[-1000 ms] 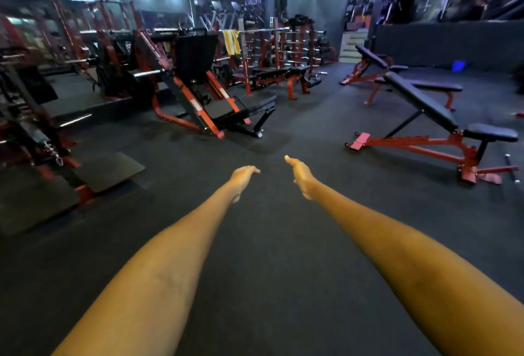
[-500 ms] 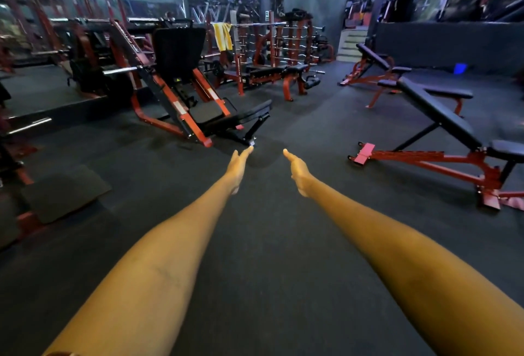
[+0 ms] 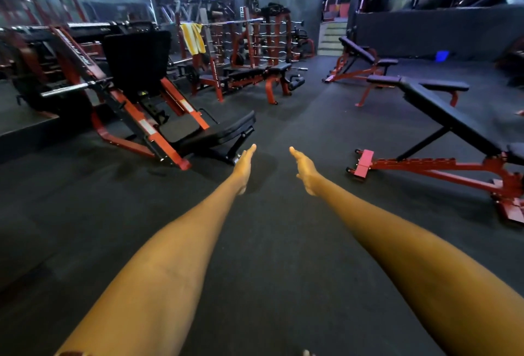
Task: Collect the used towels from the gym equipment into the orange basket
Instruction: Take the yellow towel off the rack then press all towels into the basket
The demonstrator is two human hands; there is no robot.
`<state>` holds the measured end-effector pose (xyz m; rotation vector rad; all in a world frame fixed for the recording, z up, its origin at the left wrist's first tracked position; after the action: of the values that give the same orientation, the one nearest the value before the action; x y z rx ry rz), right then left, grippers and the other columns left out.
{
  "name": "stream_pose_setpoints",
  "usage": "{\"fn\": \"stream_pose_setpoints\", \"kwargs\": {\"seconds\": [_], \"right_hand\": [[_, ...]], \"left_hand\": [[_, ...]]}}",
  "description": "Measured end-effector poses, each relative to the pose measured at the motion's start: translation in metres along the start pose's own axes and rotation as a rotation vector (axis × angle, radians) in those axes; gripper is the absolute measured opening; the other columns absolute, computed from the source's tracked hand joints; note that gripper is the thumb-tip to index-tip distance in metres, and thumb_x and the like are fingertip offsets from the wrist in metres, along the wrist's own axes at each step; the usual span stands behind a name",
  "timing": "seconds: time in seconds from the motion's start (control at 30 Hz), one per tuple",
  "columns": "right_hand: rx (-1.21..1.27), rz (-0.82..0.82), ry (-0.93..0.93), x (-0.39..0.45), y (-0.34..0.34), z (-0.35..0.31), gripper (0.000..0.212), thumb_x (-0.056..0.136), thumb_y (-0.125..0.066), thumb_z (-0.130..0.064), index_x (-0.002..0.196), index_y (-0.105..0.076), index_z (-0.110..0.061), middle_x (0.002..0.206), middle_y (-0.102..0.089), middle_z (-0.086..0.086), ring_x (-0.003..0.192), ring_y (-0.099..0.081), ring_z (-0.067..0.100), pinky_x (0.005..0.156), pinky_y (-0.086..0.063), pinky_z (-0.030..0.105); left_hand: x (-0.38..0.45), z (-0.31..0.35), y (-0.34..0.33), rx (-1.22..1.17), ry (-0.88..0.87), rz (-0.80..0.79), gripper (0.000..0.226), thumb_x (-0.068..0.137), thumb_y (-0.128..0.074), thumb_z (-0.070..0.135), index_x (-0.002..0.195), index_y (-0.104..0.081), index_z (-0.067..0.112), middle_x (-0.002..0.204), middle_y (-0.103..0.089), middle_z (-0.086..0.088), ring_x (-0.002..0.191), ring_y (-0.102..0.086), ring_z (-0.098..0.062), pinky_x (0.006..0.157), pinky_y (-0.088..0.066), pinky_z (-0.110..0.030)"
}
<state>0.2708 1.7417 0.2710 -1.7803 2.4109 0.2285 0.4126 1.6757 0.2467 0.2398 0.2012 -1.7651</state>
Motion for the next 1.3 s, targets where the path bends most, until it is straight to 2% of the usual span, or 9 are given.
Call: {"fn": "stream_pose_setpoints", "kwargs": {"seconds": [0.07,0.2,0.5,0.63,0.77,0.9,1.0,1.3], "right_hand": [[-0.003,0.018,-0.003,0.054,0.011,-0.008,0.060,0.101,-0.034,-0.041,0.150,-0.021,-0.010,0.159,-0.017,0.006,0.147,-0.017,0.024,0.120,-0.017,0.041],[-0.014,-0.003,-0.030,0.156,0.032,-0.032,0.063,0.100,-0.032,-0.045,0.151,-0.016,-0.011,0.160,-0.012,0.006,0.147,-0.013,0.027,0.121,-0.011,0.042],[-0.047,-0.146,0.006,0.381,0.030,-0.090,0.065,0.099,-0.028,-0.051,0.152,-0.013,-0.017,0.161,-0.006,0.002,0.149,-0.007,0.022,0.120,-0.009,0.042],[-0.035,-0.165,-0.008,0.479,0.027,-0.092,0.065,0.099,-0.031,-0.050,0.152,-0.014,-0.015,0.161,-0.009,0.003,0.148,-0.009,0.022,0.120,-0.011,0.041],[-0.047,-0.126,-0.020,0.591,0.037,-0.107,0.063,0.100,-0.031,-0.048,0.151,-0.017,-0.014,0.160,-0.013,0.005,0.148,-0.013,0.024,0.121,-0.014,0.042],[-0.053,-0.107,-0.005,0.706,0.046,-0.148,0.062,0.100,-0.031,-0.045,0.151,-0.019,-0.012,0.159,-0.014,0.006,0.147,-0.015,0.024,0.121,-0.015,0.042],[-0.042,-0.093,0.013,0.785,0.053,-0.176,0.061,0.100,-0.031,-0.045,0.150,-0.020,-0.011,0.159,-0.015,0.006,0.147,-0.015,0.024,0.120,-0.015,0.040],[-0.019,-0.063,0.006,1.019,0.103,-0.210,0.064,0.099,-0.032,-0.047,0.151,-0.016,-0.012,0.160,-0.012,0.005,0.148,-0.012,0.022,0.120,-0.013,0.042]], "left_hand": [[0.051,0.015,-0.009,-0.012,0.004,0.024,0.091,0.073,-0.051,0.073,0.148,-0.031,0.025,0.156,-0.024,-0.001,0.143,-0.026,-0.021,0.119,-0.021,-0.042],[0.144,0.057,-0.027,-0.008,-0.043,0.050,0.067,0.094,-0.041,0.052,0.150,-0.025,0.018,0.157,-0.021,-0.004,0.145,-0.021,-0.022,0.118,-0.018,-0.037],[0.353,0.111,-0.065,0.050,-0.025,0.035,0.074,0.092,-0.032,0.062,0.152,-0.011,0.024,0.160,-0.004,-0.001,0.148,-0.006,-0.023,0.119,-0.009,-0.042],[0.448,0.119,-0.065,0.030,-0.002,0.093,0.072,0.094,-0.035,0.059,0.152,-0.014,0.022,0.160,-0.011,-0.002,0.147,-0.013,-0.024,0.118,-0.012,-0.041],[0.558,0.157,-0.081,-0.007,-0.030,0.111,0.070,0.095,-0.037,0.054,0.151,-0.018,0.017,0.157,-0.023,-0.004,0.142,-0.029,-0.022,0.118,-0.019,-0.040],[0.666,0.218,-0.108,-0.027,-0.045,0.098,0.067,0.097,-0.036,0.050,0.152,-0.016,0.016,0.158,-0.017,-0.004,0.145,-0.021,-0.023,0.115,-0.021,-0.037],[0.745,0.248,-0.131,-0.005,-0.076,0.059,0.068,0.098,-0.033,0.051,0.152,-0.013,0.016,0.159,-0.012,-0.004,0.146,-0.016,-0.022,0.117,-0.018,-0.036],[0.977,0.262,-0.175,0.037,-0.004,0.010,0.071,0.093,-0.037,0.057,0.152,-0.015,0.023,0.159,-0.017,0.001,0.146,-0.019,-0.021,0.119,-0.017,-0.040]]}}
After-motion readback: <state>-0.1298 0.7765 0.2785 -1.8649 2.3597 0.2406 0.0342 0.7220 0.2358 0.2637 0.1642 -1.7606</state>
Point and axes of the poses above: each hand's wrist, its own x-axis towards the middle knuckle, its own y-axis out of the back of the hand, z = x × y, the point moved 9 cm from there along x, towards the middle knuckle
